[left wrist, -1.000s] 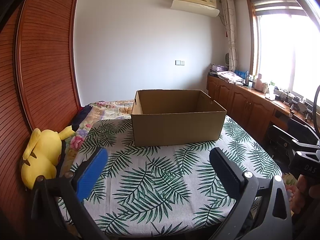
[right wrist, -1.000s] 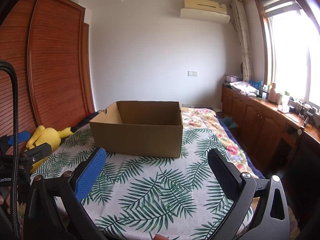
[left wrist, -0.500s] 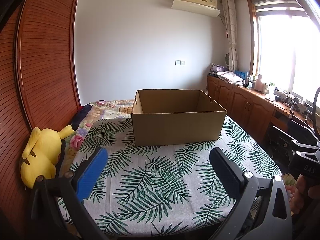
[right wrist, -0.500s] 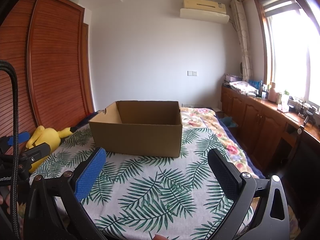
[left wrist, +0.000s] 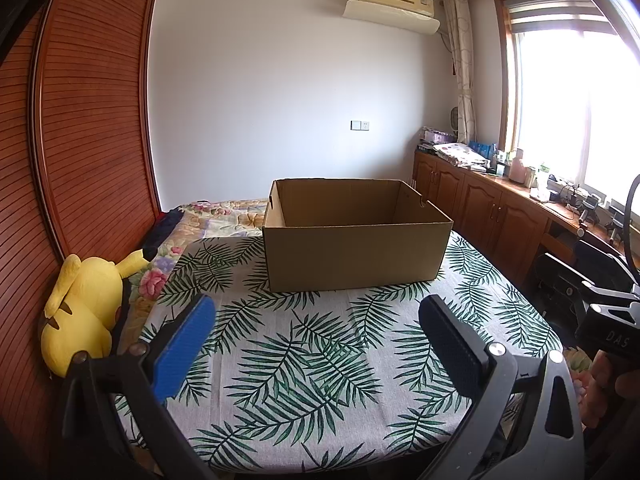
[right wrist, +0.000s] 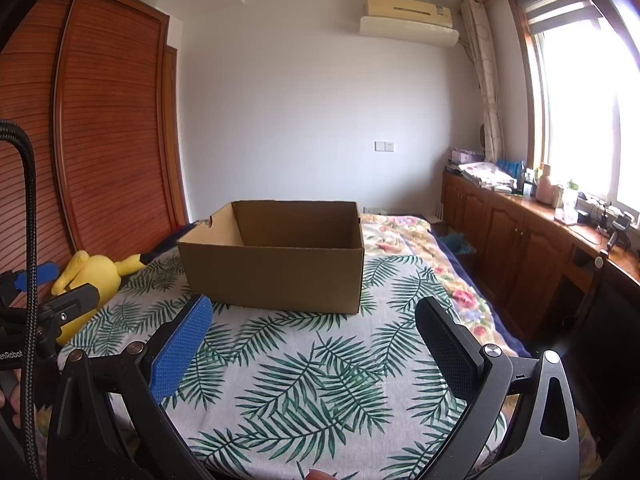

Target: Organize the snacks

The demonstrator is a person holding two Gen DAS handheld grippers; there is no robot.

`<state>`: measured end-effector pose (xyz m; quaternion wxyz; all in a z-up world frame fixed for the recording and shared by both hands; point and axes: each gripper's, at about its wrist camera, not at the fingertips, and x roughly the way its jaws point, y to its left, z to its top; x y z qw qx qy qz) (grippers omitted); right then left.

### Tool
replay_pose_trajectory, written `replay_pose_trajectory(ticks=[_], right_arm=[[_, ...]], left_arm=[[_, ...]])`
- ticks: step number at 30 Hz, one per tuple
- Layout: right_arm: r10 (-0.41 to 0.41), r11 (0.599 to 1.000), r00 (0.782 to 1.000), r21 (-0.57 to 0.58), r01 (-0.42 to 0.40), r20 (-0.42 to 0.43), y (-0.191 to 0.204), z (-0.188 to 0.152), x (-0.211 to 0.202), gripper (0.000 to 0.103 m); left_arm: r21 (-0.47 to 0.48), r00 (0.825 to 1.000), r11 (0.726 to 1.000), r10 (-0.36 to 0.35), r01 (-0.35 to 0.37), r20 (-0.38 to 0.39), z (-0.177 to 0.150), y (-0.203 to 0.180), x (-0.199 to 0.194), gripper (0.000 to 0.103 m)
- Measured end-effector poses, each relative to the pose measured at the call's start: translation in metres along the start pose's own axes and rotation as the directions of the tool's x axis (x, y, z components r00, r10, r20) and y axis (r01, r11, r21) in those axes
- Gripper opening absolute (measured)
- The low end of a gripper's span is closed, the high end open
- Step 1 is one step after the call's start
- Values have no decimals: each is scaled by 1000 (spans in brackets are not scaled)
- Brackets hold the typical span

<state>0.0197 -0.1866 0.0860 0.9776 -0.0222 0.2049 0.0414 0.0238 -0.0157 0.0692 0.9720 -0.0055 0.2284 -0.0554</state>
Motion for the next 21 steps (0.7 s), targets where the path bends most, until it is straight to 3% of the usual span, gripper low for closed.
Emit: replay_pose_trajectory(ticks=[21], right_arm=[[-5, 1000, 1000, -3, 5, 2, -2, 0, 0, 103]], left_arm=[[-3, 1000, 1000, -3, 3, 1, 2, -1, -2, 103]])
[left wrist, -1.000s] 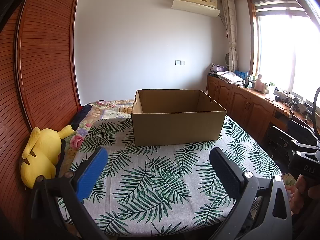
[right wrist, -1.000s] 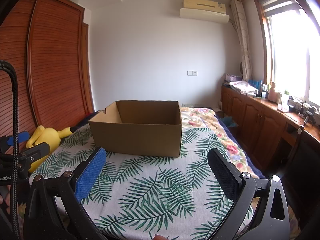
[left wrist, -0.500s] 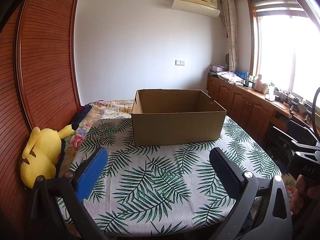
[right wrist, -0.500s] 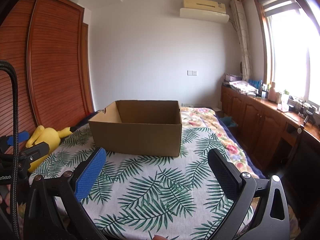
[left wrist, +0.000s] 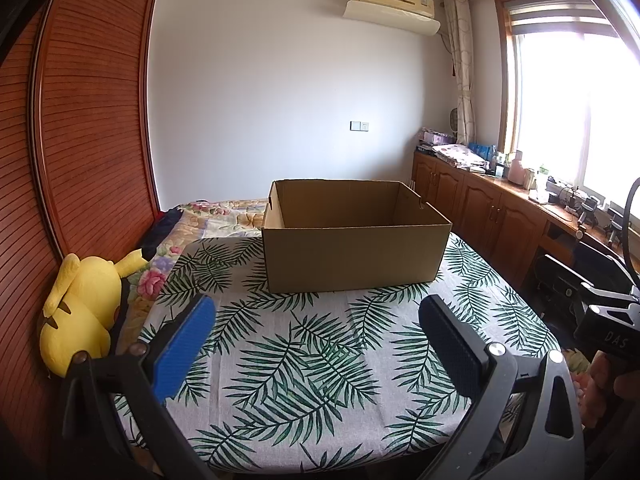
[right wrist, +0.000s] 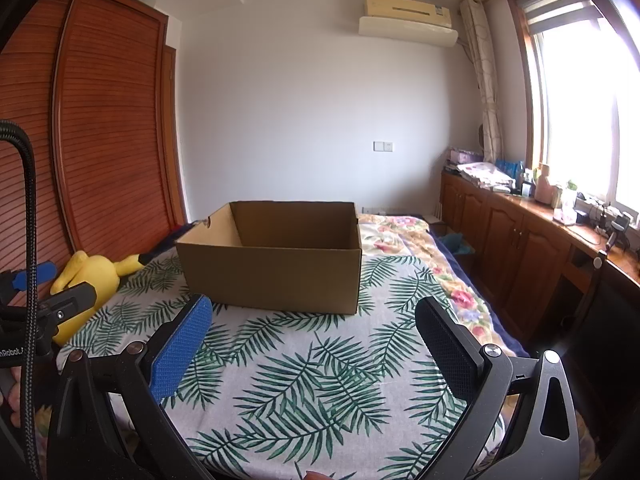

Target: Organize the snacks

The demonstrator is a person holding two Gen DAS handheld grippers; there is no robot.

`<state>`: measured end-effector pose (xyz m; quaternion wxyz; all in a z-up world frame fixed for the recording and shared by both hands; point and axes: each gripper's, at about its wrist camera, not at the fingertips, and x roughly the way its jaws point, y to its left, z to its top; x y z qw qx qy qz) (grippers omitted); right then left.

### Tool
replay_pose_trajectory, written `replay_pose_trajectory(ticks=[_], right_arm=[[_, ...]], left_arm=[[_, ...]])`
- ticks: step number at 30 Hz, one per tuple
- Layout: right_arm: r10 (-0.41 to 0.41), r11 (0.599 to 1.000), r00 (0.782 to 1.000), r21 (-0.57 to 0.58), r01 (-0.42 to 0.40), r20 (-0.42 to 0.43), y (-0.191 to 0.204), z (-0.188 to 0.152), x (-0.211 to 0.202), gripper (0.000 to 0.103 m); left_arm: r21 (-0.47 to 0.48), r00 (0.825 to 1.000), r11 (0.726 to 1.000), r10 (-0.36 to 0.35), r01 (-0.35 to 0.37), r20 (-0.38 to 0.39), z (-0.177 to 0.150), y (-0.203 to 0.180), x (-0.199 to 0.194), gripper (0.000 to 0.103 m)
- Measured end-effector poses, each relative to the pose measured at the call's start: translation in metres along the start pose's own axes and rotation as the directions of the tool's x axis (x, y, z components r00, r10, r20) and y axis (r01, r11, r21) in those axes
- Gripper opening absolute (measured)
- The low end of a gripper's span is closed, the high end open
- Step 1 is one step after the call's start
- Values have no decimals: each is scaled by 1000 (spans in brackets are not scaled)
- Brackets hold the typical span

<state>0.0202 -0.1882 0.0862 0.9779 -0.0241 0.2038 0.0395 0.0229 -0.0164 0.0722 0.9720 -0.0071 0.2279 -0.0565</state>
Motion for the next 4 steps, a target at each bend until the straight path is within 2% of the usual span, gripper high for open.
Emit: replay_pose_trajectory(ticks=[4], right_arm=[[-2, 1000, 1000, 0, 2, 1, -1, 0, 0, 103]], left_arm=[[2, 1000, 1000, 0, 0, 0, 0, 0, 0, 103]])
